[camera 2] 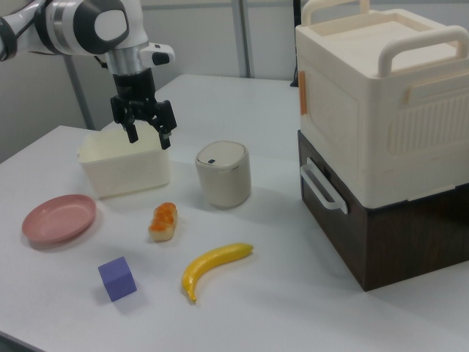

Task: Open the trash can
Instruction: 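Move the gripper over the small cream trash can's lid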

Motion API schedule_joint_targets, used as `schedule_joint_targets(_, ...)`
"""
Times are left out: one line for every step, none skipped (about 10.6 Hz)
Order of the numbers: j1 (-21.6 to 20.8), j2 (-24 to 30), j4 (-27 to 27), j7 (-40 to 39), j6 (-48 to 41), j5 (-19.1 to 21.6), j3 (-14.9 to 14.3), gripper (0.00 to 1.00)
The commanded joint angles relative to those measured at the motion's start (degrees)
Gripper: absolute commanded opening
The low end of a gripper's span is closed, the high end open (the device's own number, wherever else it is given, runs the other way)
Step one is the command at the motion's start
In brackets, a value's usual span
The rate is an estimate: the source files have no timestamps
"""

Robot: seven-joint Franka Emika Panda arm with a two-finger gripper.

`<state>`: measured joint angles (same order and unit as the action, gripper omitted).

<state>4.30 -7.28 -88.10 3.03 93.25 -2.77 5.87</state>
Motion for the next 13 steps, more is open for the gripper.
schedule_joint_targets(0.27, 0.52, -1.02, -0.49, 0.44, 1.10, 0.11, 1.00)
schedule_joint_targets(0.19, 0.52, -1.02, -0.57, 0.44, 1.10, 0.11, 1.00)
schedule_joint_targets(0.27, 0.52, -1.02, -0.57, 0.44, 1.10, 0.11, 1.00)
schedule_joint_targets(0.27, 0.52, -1.02, -0.57, 0.44, 1.10, 0.11, 1.00)
schedule_joint_targets(0.19, 0.52, -1.02, -0.57, 0.53, 1.10, 0.11, 1.00)
schedule_joint_targets(0.19, 0.52, -1.02, -0.57, 0.53, 1.10, 0.11, 1.00)
schedule_joint_targets(0.19, 0.43, -1.02, -0.57, 0.62, 1.10, 0.11, 0.97)
schedule_joint_targets(0.19, 0.43, -1.02, -0.57, 0.62, 1.10, 0.11, 0.92)
schedule_joint_targets(0.19, 0.43, -1.02, -0.57, 0.53, 1.10, 0.11, 0.82)
schedule_joint_targets(0.19, 0.43, -1.02, -0.57, 0.62, 1.01, 0.11, 0.68)
schedule_joint_targets(0.10, 0.25, -0.94, -0.66, 0.62, 0.84, 0.11, 0.46)
schedule_joint_targets(-0.16, -0.01, -0.85, -0.66, 0.71, 0.57, 0.20, 0.23)
schedule_joint_targets(-0.25, -0.36, -0.85, -0.57, 0.71, 0.57, 0.28, 0.05)
